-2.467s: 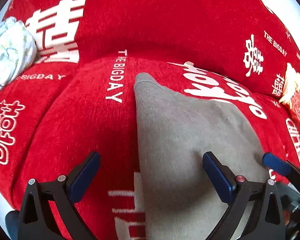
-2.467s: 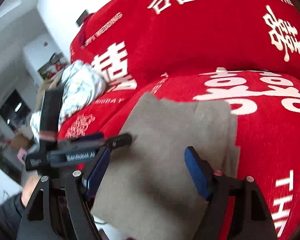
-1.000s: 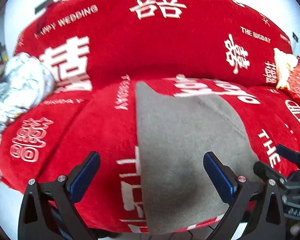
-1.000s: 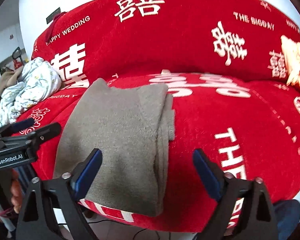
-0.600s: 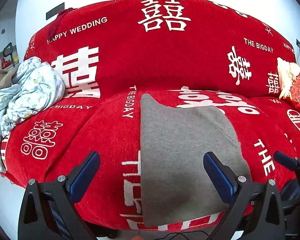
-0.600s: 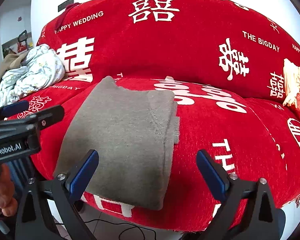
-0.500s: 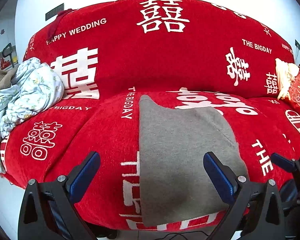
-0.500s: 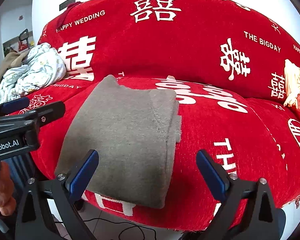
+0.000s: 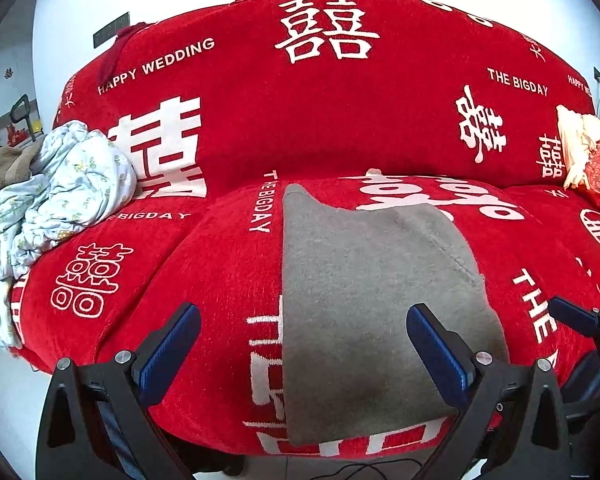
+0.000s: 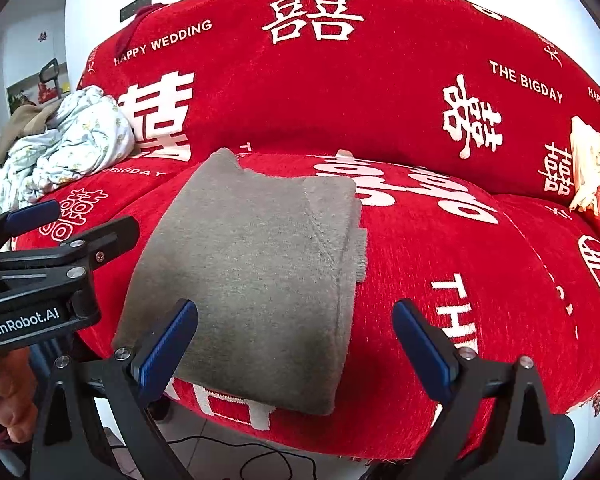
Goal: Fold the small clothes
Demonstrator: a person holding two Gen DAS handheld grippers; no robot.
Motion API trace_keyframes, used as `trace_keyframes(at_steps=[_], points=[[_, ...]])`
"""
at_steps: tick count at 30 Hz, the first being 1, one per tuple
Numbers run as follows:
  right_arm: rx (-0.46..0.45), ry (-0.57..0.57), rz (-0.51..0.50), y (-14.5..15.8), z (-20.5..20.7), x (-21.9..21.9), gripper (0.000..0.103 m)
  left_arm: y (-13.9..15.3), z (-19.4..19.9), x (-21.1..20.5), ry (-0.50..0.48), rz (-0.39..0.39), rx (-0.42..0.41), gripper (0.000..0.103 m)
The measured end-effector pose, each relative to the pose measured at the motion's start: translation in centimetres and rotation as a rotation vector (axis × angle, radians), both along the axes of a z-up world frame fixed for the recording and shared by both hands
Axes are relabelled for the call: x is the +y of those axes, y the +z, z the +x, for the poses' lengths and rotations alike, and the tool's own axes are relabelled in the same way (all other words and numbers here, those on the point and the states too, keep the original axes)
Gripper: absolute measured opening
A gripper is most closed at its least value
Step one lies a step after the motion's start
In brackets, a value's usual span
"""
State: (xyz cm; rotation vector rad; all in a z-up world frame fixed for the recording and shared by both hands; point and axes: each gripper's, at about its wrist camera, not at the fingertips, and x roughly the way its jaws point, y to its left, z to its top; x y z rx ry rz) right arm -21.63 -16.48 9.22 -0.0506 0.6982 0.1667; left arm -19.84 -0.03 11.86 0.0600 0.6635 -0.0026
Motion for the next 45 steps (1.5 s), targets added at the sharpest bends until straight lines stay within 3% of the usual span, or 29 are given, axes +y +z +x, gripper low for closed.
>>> trace_keyframes(at_steps=[45], points=[[-0.002, 0.008, -0.004, 0.08, -0.13, 0.47, 0.099, -0.61, -0.26, -0.18, -0.004, 0.015, 0.013, 0.103]])
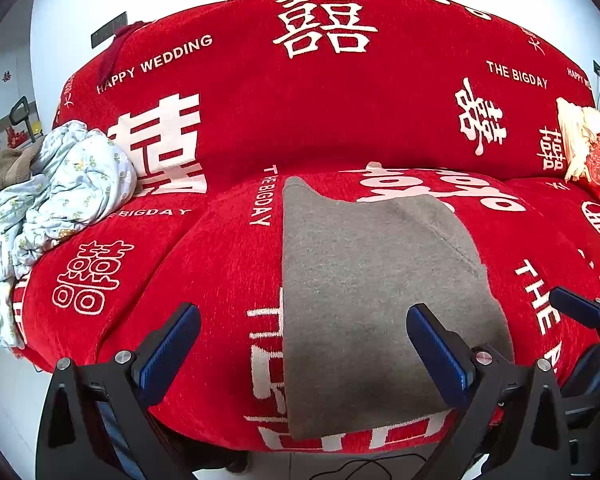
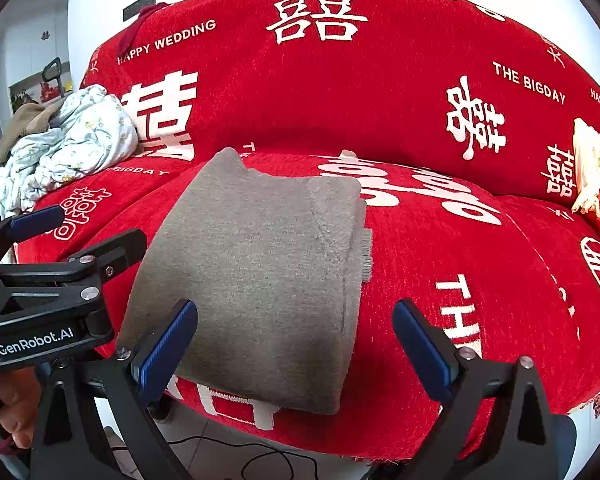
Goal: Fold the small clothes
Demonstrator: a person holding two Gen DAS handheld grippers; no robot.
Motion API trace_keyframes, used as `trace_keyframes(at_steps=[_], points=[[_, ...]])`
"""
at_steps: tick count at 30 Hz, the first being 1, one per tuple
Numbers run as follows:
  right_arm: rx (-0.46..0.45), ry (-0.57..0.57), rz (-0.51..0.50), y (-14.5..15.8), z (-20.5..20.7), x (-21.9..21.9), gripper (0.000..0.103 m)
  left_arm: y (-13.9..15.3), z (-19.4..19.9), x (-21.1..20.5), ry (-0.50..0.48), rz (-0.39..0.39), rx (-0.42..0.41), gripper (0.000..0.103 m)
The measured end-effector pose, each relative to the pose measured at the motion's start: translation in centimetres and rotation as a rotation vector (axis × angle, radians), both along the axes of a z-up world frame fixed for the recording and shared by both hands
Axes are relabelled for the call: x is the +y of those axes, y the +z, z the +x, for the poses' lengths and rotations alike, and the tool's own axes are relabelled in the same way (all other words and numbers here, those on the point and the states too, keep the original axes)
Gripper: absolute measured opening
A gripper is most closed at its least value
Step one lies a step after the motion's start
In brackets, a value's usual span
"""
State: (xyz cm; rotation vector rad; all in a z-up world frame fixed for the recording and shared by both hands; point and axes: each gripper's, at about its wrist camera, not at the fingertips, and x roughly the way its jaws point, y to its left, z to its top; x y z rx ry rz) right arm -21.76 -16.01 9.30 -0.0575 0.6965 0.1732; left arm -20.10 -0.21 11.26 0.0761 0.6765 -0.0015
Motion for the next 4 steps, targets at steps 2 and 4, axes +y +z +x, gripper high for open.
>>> trace_keyframes(at_steps=[2, 4], points=[[0.0, -0.001, 0.0, 0.0, -0.03, 0.03, 0.099, -0.01, -0.03, -0.02, 0.002, 0.0, 0.0, 0.103], [0.0, -0.003, 0.0, 0.0, -0.02, 0.04, 0.099, 0.01, 0.08, 0.12, 0.003, -0.005, 0.001, 0.103]])
